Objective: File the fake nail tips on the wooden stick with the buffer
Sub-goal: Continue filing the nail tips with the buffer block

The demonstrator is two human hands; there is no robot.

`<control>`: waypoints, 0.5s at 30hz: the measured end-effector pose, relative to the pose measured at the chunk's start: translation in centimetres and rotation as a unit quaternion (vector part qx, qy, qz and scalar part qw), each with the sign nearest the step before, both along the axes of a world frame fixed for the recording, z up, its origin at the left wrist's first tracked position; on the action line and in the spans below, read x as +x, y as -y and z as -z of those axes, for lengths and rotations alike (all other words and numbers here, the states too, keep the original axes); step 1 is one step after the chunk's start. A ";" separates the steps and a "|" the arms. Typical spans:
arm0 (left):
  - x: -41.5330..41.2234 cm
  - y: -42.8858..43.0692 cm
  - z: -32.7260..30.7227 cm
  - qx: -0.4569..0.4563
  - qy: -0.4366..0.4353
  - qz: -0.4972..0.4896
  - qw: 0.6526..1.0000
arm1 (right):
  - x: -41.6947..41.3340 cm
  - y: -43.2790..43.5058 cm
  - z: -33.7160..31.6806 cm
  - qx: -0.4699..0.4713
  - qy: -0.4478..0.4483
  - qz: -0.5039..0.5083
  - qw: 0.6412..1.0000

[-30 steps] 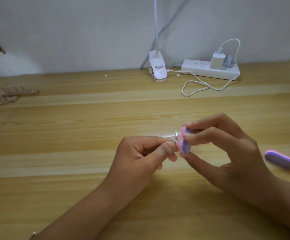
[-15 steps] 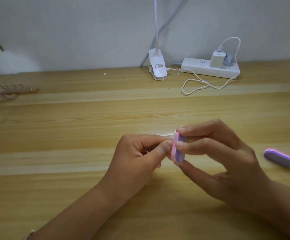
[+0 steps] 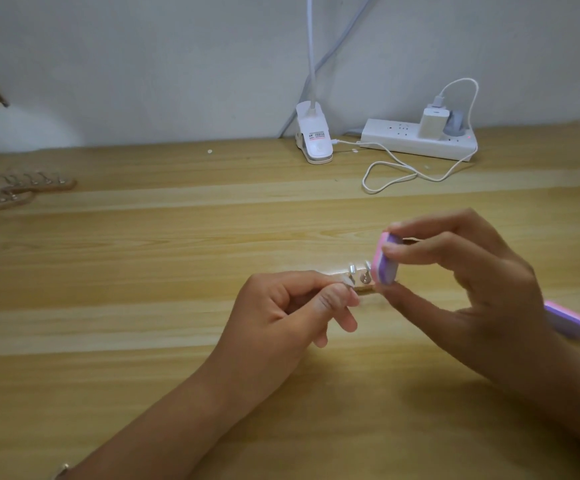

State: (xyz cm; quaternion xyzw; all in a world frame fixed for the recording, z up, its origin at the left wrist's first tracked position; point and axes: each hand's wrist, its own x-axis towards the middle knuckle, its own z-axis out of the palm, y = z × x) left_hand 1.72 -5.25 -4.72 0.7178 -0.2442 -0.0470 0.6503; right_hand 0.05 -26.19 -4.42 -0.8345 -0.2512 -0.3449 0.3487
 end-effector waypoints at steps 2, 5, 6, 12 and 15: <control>0.0 -0.1 0.0 0.005 -0.001 0.020 1.000 | -0.3 -0.4 0.1 -0.018 0.005 -0.038 0.999; 0.0 -0.1 -0.1 0.017 0.005 0.037 0.999 | -0.4 -0.5 0.1 -0.048 0.016 -0.058 0.997; 0.1 -0.1 0.0 0.019 0.005 0.036 0.999 | -0.2 -0.3 0.0 -0.050 0.017 -0.053 0.997; 0.0 -0.1 -0.3 0.029 0.013 0.049 0.998 | -0.8 -0.7 0.4 -0.048 0.026 -0.075 0.996; 0.1 0.0 -0.4 0.011 -0.004 0.052 0.999 | -0.5 -0.5 0.2 -0.049 0.031 -0.054 0.997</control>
